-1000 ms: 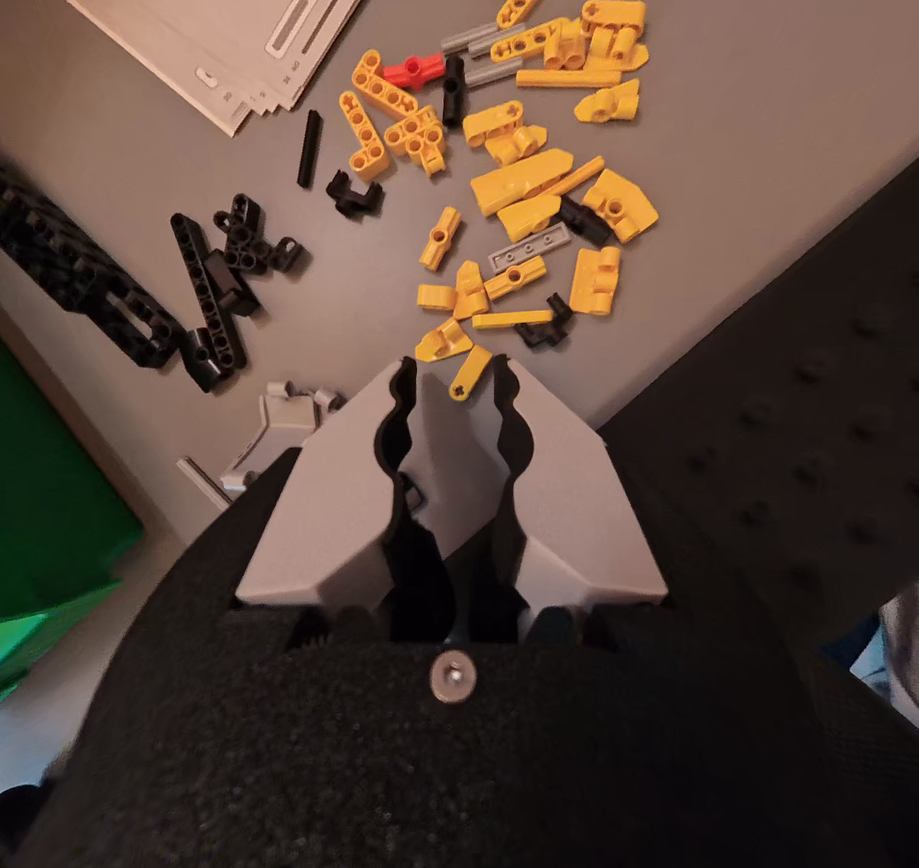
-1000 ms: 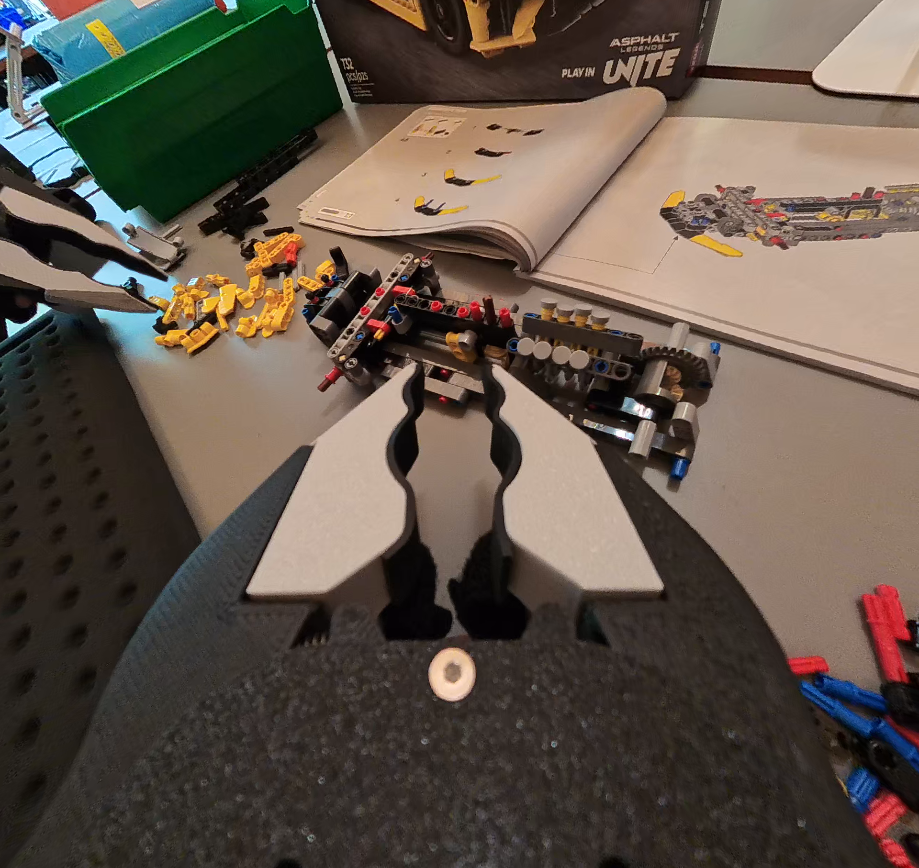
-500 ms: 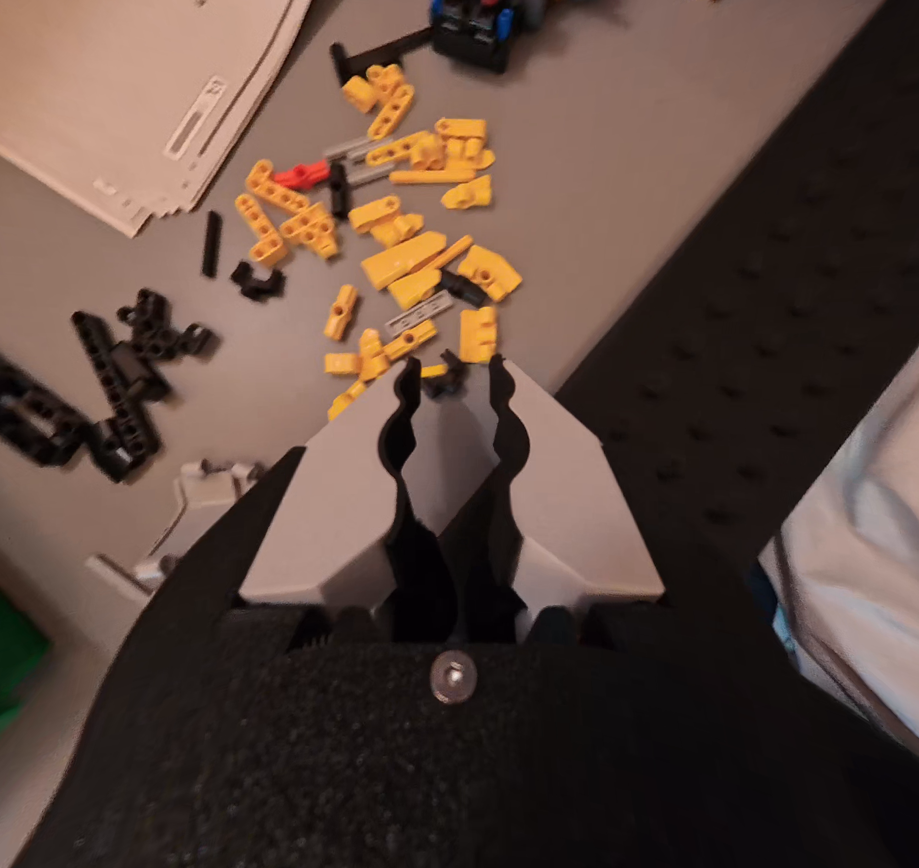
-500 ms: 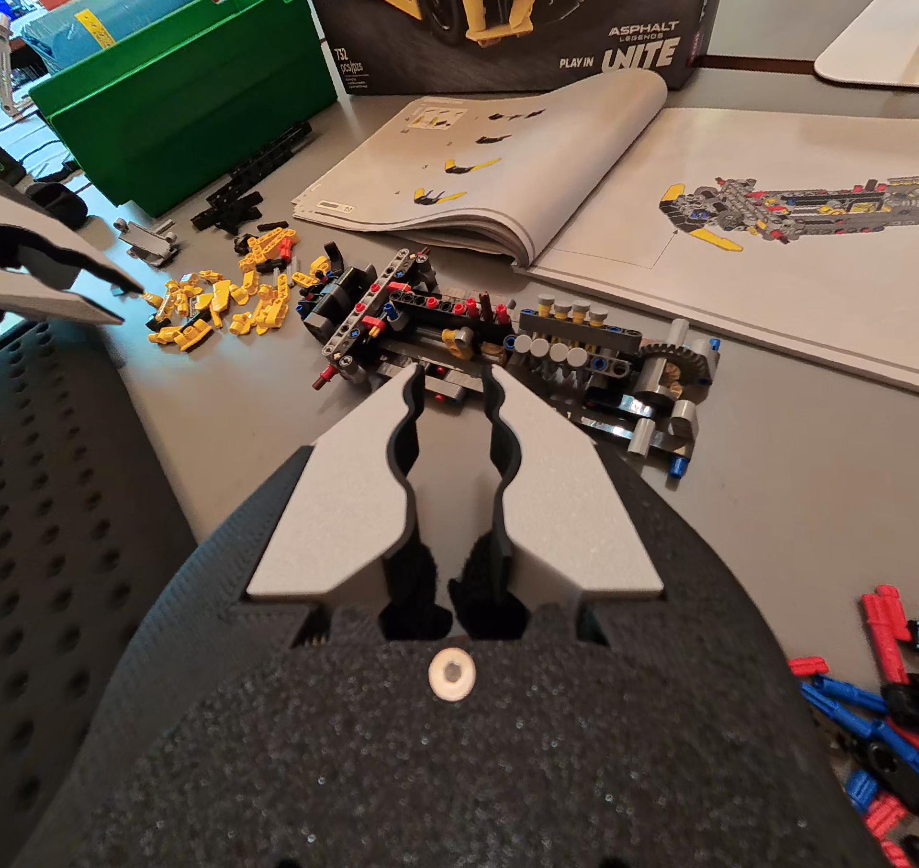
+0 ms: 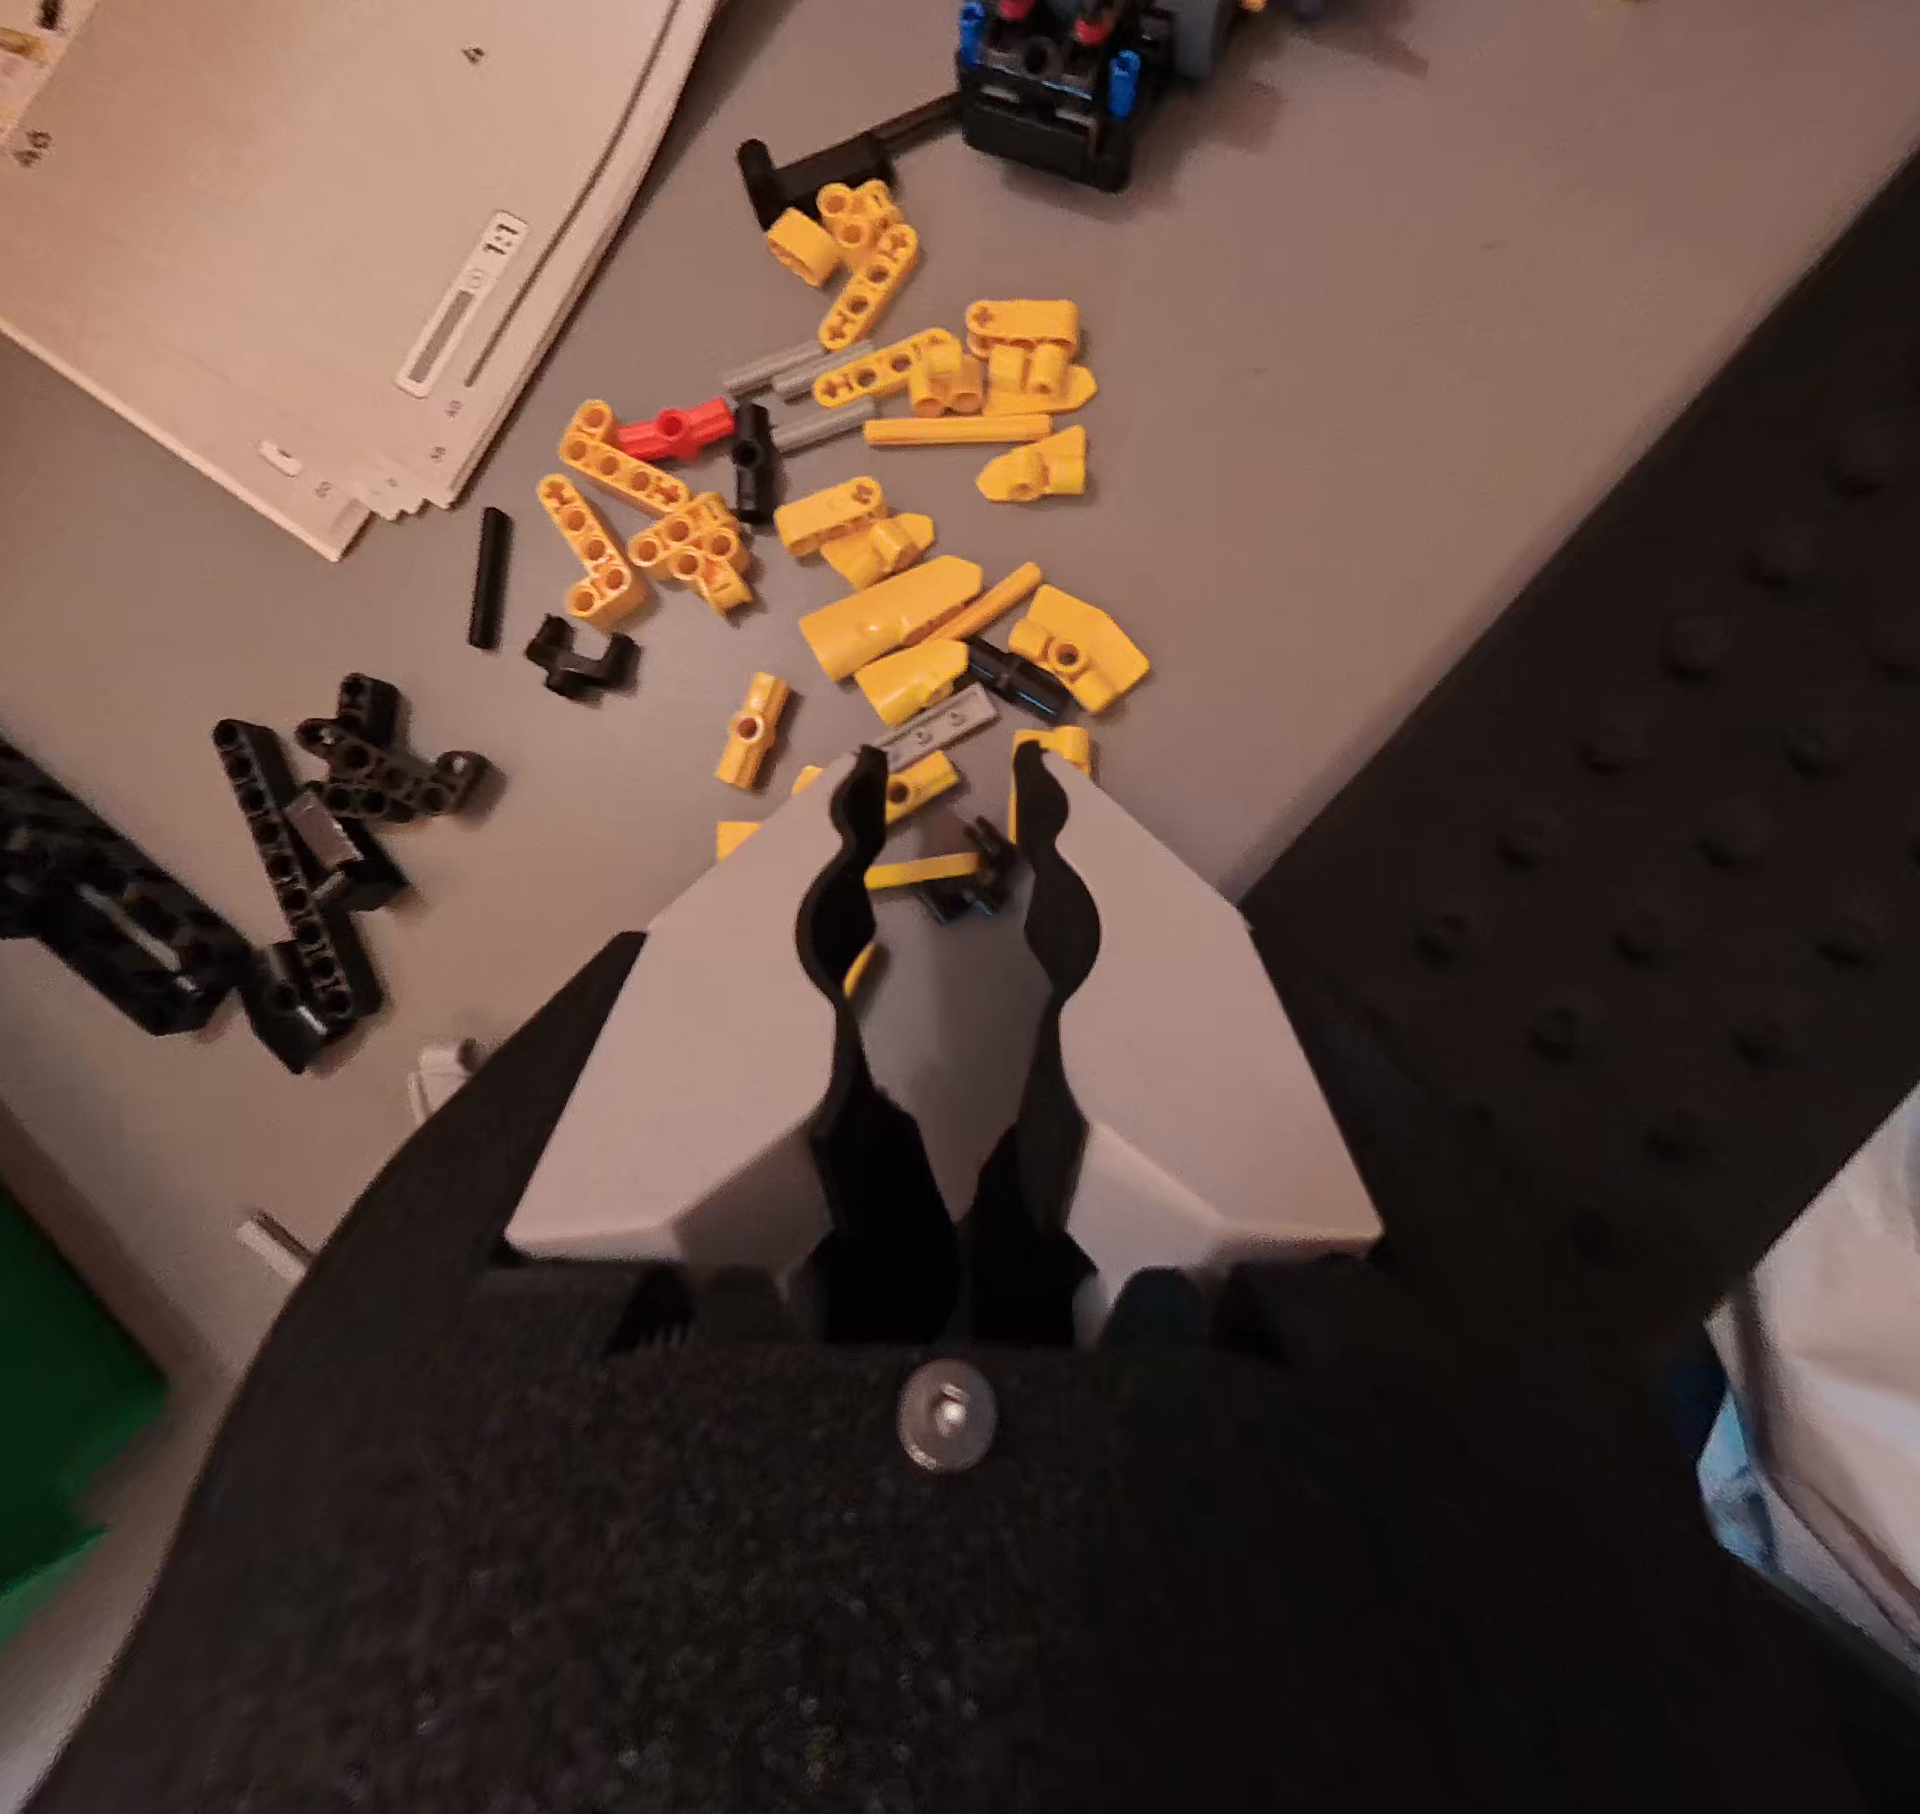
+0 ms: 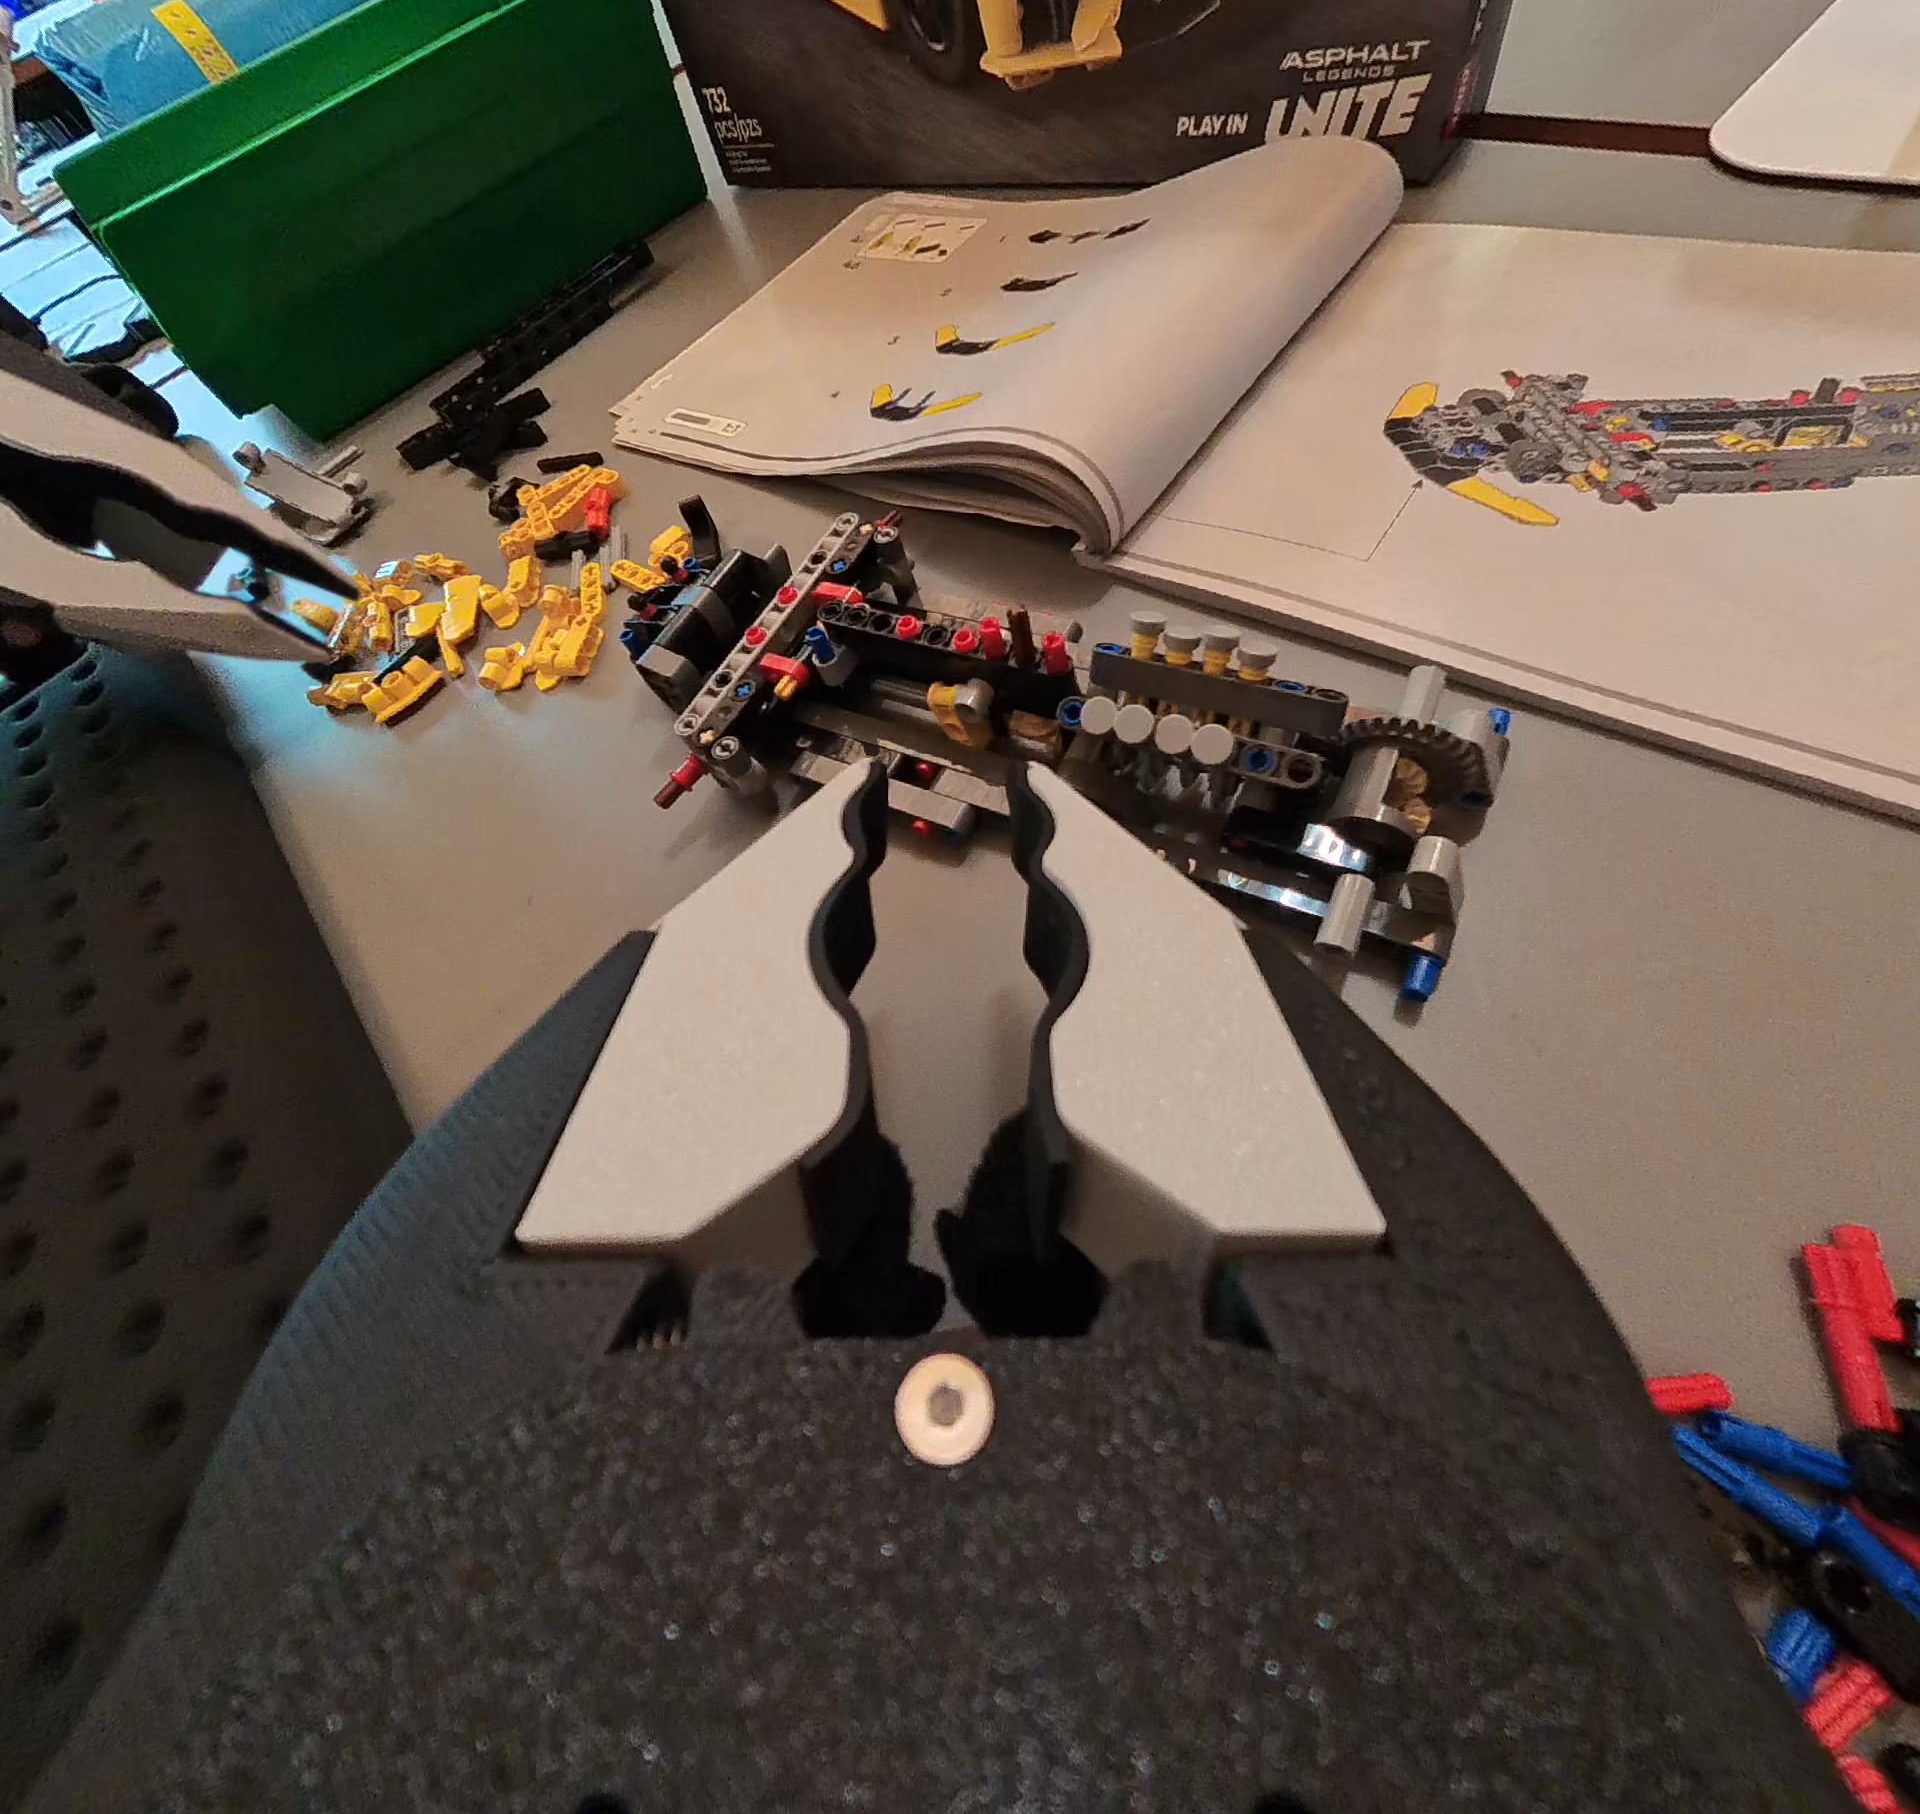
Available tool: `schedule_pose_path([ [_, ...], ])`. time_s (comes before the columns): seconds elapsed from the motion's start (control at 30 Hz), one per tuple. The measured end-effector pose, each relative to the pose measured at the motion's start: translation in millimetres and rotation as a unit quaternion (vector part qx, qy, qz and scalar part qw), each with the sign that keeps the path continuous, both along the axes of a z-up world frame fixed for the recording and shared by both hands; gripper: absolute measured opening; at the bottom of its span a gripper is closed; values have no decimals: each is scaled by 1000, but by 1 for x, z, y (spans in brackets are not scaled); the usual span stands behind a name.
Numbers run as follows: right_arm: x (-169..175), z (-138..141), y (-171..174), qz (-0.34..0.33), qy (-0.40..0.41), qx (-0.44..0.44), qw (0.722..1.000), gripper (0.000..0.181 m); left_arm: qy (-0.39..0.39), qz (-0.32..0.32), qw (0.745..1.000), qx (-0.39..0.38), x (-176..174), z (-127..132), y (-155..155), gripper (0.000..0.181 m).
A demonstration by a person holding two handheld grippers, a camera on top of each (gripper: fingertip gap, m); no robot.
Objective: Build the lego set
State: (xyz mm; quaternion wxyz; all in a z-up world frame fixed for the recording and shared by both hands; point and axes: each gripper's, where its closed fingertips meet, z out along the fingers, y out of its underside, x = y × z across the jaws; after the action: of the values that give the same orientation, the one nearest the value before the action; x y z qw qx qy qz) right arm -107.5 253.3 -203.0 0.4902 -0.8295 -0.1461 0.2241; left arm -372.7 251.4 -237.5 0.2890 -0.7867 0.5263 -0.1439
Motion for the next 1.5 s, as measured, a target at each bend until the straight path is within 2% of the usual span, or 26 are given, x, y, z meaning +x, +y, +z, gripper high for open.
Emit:
schedule_pose_path([
  [0.27,0,-1,-1,1,-5,-1,1000,22,-7,21,1000,5,20,-4,23,27],
  [0.43,1,0,-1,-1,-1,0,1000,22,-13,50,998,-35,29,-10,27,51],
  [0.53,1,0,-1,0,1,-2,1000,22,-2,69,997,-38,25,-13,26,53],
  [0.6,0,0,-1,2,2,-3,1000,22,-4,85,995,-46,24,-14,26,47],
  [0.83,-2,-1,-2,6,-2,-4,1000,22,-9,78,996,-42,29,-16,23,8],
  [1.03,-2,-1,-2,5,-1,-4,1000,22,-11,63,998,-27,30,-13,24,6],
  [1.13,-1,-1,-2,5,-2,-3,1000,22,-9,57,998,-6,31,-7,28,19],
  [1.23,-1,-1,-3,5,-2,-4,1000,22,-8,43,999,10,36,-2,30,19],
  [1.4,-1,-1,-3,4,-2,-3,1000,22,35,-10,999,38,46,-11,26,21],
  [1.5,-1,-1,-3,5,-3,-4,1000,22,46,-15,998,37,50,-15,29,18],
])
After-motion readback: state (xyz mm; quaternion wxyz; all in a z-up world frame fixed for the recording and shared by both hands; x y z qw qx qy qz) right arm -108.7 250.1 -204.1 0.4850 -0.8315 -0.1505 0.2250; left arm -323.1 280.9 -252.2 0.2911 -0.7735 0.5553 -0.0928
